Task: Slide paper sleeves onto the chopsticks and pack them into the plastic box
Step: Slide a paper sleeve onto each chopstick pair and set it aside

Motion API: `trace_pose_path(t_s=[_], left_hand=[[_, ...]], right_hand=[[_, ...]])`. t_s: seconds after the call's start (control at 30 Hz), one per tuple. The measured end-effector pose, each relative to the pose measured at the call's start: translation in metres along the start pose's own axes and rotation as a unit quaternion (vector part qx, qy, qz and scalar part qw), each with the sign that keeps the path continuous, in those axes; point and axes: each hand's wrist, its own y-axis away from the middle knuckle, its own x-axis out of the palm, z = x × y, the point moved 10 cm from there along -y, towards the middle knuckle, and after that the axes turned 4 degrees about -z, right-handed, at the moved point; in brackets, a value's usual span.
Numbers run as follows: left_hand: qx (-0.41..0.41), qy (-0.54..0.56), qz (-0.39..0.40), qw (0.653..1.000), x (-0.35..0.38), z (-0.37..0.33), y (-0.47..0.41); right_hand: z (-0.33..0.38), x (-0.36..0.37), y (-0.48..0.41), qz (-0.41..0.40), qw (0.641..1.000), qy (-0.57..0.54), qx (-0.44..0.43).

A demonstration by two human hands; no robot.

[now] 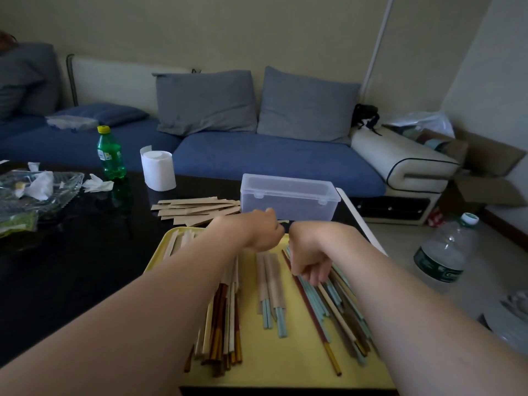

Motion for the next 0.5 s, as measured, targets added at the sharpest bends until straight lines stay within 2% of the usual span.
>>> trace_pose_path(t_s=[0.13, 0.3, 0.5], left_hand=[[0.004, 0.016, -0.037, 0.999, 0.004, -0.002, -0.013], [-0.024, -0.023, -0.028, 0.999, 0.013, 0.008, -0.014], [-0.018, -0.063, -0.005, 0.998, 0.023, 0.012, -0.011]], right_hand=[[-0.015, 0.025, -0.009, 0.077, 0.995, -0.028, 0.058], [-0.014, 0.027, -0.012, 0.077, 0.994, -0.045, 0.062], [-0.012, 0.033, -0.007, 0.101, 0.992, -0.058, 0.052]])
